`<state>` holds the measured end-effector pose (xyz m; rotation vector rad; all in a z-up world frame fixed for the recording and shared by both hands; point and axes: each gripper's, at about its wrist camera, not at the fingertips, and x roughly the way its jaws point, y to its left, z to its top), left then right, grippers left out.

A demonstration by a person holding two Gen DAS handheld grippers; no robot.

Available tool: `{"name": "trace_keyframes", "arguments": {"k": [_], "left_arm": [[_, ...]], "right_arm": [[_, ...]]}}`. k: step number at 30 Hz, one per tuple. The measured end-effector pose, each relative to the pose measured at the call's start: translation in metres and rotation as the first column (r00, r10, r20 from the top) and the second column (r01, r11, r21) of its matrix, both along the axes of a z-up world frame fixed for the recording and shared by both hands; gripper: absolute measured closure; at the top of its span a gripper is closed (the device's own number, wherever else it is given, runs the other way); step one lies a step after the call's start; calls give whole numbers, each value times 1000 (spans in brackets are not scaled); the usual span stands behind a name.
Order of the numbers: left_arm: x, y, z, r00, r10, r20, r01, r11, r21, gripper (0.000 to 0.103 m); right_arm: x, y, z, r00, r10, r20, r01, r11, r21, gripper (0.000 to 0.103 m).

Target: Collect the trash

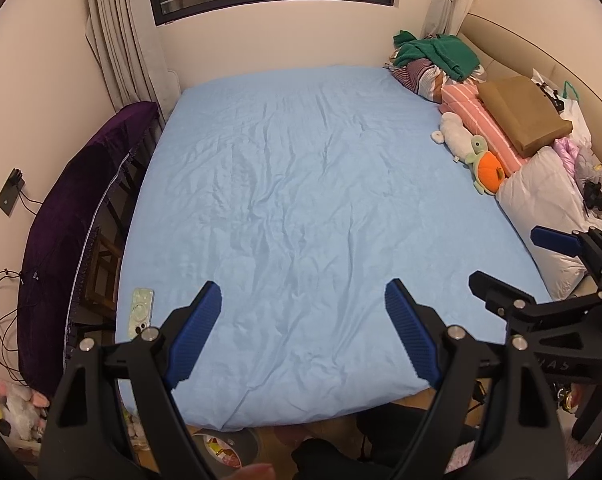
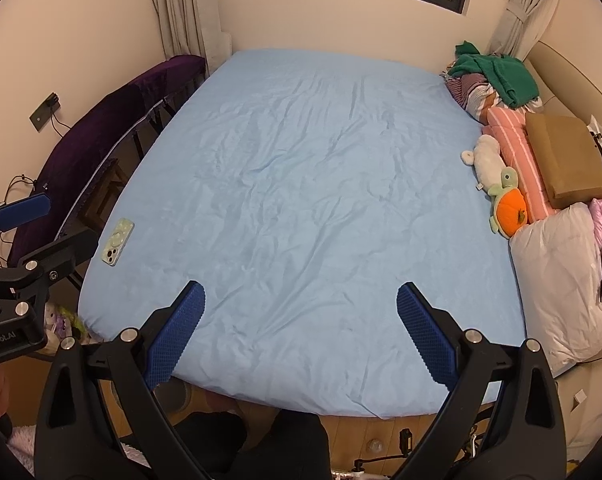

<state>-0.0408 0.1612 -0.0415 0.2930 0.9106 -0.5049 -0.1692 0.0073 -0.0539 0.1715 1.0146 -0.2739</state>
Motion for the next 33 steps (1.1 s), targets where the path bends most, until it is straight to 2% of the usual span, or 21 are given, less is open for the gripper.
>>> {"name": "trace_keyframes", "arguments": {"k": [29,33], "left_arm": [[-6,0,0,1000,-21,2,21,1000,-3,19],[-9,0,1,999,-22,41,22,1000,16,19]], "right_arm": [[-8,-3,2,1000,-25,13,25,1000,-7,10],[-9,-1,2,999,-29,14,29,1000,-10,10]]}}
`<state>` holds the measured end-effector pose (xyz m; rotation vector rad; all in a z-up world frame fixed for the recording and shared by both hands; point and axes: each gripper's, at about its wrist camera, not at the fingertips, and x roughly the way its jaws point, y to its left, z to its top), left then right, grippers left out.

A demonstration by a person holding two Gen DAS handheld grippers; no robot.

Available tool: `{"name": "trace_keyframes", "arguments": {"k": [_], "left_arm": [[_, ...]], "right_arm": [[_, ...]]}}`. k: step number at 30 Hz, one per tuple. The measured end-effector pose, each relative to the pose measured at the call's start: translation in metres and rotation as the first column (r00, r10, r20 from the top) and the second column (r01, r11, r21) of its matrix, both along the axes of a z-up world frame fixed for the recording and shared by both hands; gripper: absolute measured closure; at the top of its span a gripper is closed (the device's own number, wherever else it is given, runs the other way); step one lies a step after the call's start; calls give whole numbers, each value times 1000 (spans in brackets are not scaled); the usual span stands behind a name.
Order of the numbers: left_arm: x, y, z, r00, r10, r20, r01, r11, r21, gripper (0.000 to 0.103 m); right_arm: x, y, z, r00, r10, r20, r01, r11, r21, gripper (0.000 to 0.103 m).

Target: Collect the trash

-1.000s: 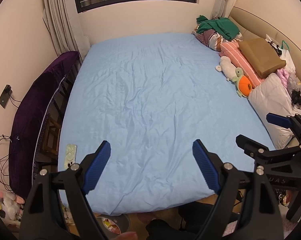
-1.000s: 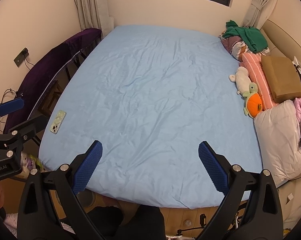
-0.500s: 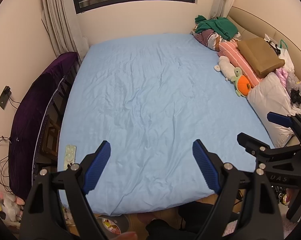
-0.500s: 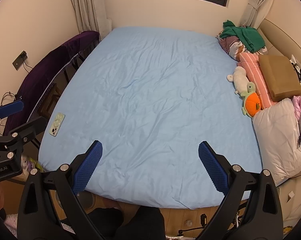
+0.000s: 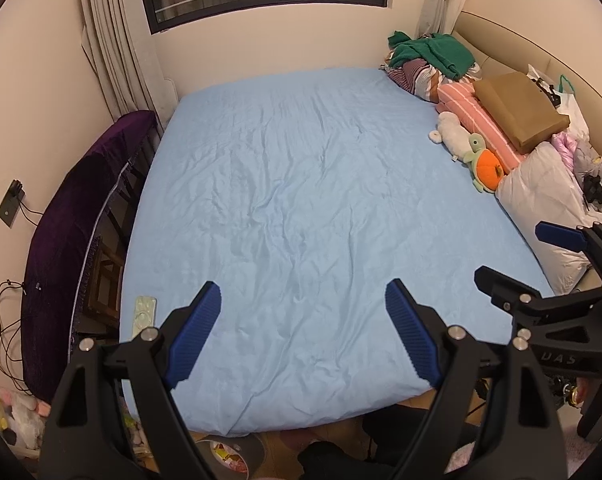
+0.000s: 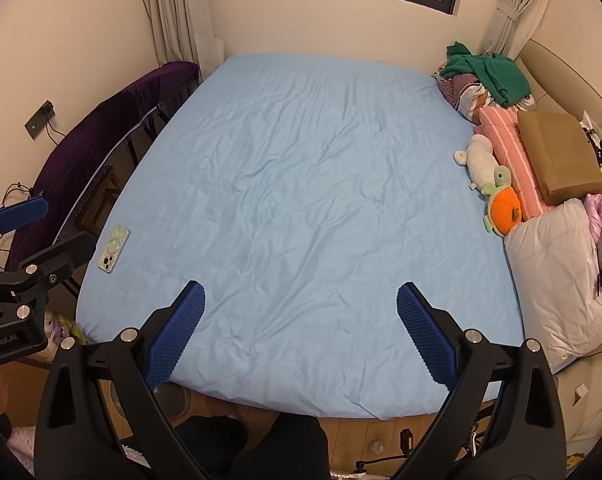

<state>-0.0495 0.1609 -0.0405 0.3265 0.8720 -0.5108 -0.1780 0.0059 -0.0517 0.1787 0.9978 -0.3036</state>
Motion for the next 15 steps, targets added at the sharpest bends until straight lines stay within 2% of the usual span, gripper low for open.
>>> {"name": "trace_keyframes", "arguments": {"k": [2,7,15], "left_arm": [[-3,-1,2,1000,-2,30,2,1000,5,19],[0,-2,5,1000,-6,9,6,999,-39,19],[3,1,6,1000,-2,6,3,999,-40,19]], "right_arm": [[0,1,0,1000,-3,-1,3,1000,-3,10],[2,1,2,1000,-3,1,3,1000,-13,10],[6,2,1,1000,-3,3,3,1000,-21,10]]}}
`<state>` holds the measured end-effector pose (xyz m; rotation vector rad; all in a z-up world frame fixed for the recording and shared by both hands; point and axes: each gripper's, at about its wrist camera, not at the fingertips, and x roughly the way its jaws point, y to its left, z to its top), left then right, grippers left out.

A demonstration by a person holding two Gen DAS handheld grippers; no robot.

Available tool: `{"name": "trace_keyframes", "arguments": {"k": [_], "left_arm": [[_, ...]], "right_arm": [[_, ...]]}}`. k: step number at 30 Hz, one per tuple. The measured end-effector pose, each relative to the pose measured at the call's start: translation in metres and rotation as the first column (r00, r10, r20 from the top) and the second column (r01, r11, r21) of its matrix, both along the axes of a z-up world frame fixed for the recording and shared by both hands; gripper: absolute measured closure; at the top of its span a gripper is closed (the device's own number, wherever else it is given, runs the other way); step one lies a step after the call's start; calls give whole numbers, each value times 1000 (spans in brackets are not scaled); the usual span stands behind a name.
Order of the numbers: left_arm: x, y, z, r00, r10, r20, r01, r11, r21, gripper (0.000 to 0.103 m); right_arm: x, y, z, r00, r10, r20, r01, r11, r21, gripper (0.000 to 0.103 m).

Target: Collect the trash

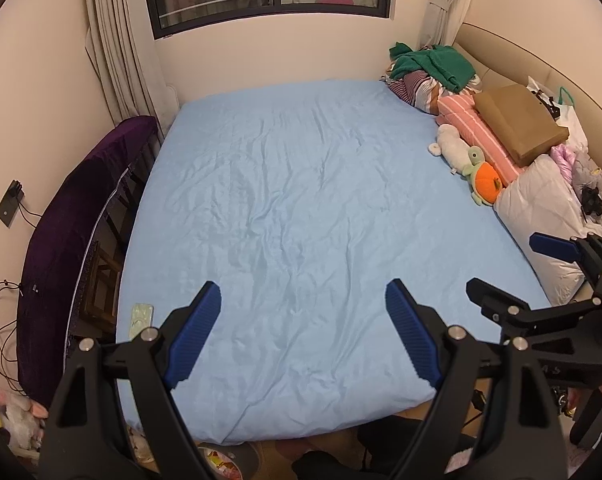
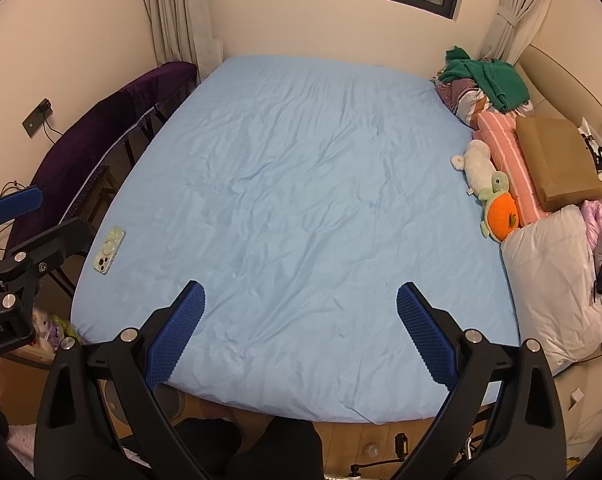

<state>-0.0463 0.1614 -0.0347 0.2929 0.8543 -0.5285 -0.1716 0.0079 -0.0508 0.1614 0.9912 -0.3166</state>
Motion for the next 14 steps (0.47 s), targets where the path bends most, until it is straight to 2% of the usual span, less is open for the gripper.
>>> {"name": "trace_keyframes", "arguments": {"k": [14], "left_arm": [[-4,-1,-3,1000,9,6,-9,1000,24,19]], "right_arm": [[4,1,0,1000,7,7,-7,1000,1,10]]}}
